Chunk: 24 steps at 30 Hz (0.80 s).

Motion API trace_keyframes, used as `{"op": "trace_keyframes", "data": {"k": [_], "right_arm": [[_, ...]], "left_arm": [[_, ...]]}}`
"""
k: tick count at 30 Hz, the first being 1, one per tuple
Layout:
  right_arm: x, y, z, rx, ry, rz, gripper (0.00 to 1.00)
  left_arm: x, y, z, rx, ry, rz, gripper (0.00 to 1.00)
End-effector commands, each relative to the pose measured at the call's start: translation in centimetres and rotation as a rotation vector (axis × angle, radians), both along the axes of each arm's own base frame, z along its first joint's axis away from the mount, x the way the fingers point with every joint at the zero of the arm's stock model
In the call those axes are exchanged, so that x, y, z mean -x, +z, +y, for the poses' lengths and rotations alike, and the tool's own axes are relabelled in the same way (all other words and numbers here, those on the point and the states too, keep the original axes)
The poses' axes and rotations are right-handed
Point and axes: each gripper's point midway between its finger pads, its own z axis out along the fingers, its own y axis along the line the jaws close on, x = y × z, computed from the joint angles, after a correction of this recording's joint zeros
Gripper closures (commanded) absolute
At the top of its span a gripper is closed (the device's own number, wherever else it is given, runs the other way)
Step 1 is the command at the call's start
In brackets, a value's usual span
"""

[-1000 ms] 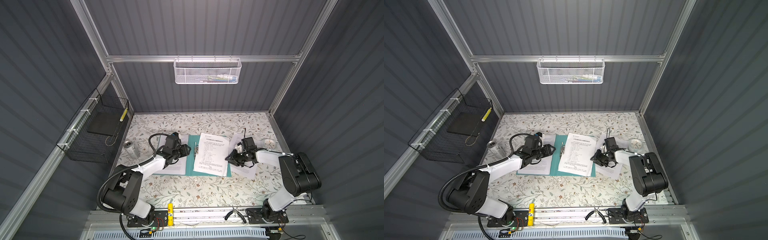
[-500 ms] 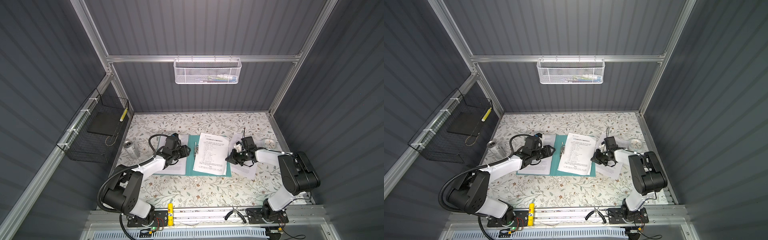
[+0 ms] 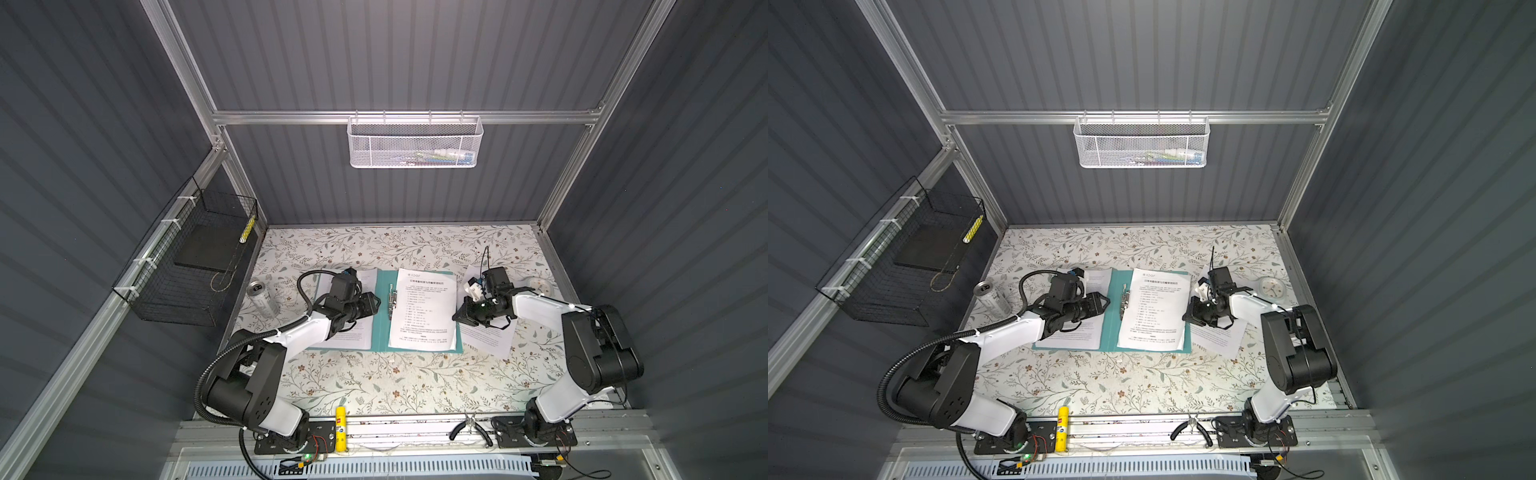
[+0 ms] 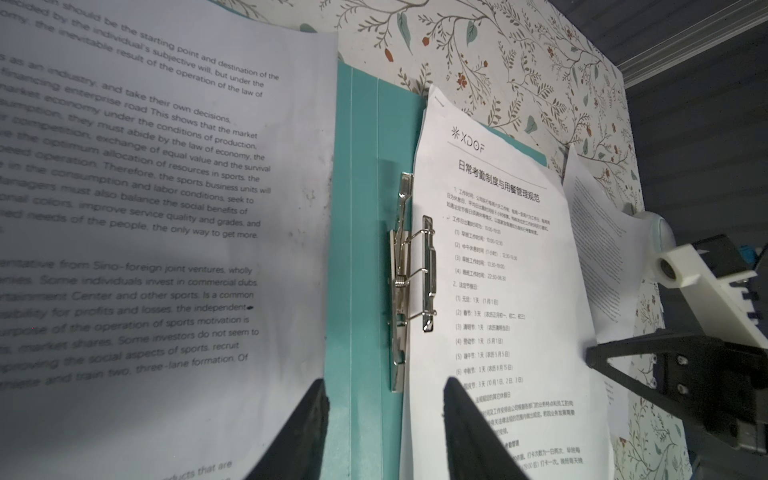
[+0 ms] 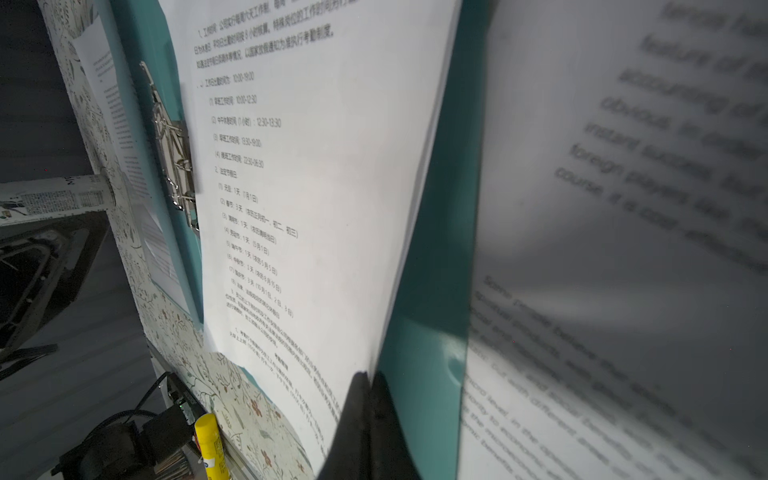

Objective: Put the files into the folder

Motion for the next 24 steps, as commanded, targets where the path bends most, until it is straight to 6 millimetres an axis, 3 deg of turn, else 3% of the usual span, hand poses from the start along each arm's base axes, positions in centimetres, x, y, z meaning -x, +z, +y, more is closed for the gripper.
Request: {"op": "trace_keyframes", "data": {"k": [1,7,24], "right_arm": [[0.4,0.4,-0.5,0.020,0.029,-0.017,1.00],[-0.5,-0.3,-0.2,-0.002,0.028,-0.010,1.00],[-2.3,0.3,0.5,-0.027,0.032,-0.018,1.00]], "left_arm": [[0.4,-0.1,0.1,-0.010,-0.001,0.005,0.53],[0.4,-0.2,0.1,-0.014,-0.002,0.004,0.53],[0.7,-0.5,0.6,-0.023,0.009,0.008,0.53]]}}
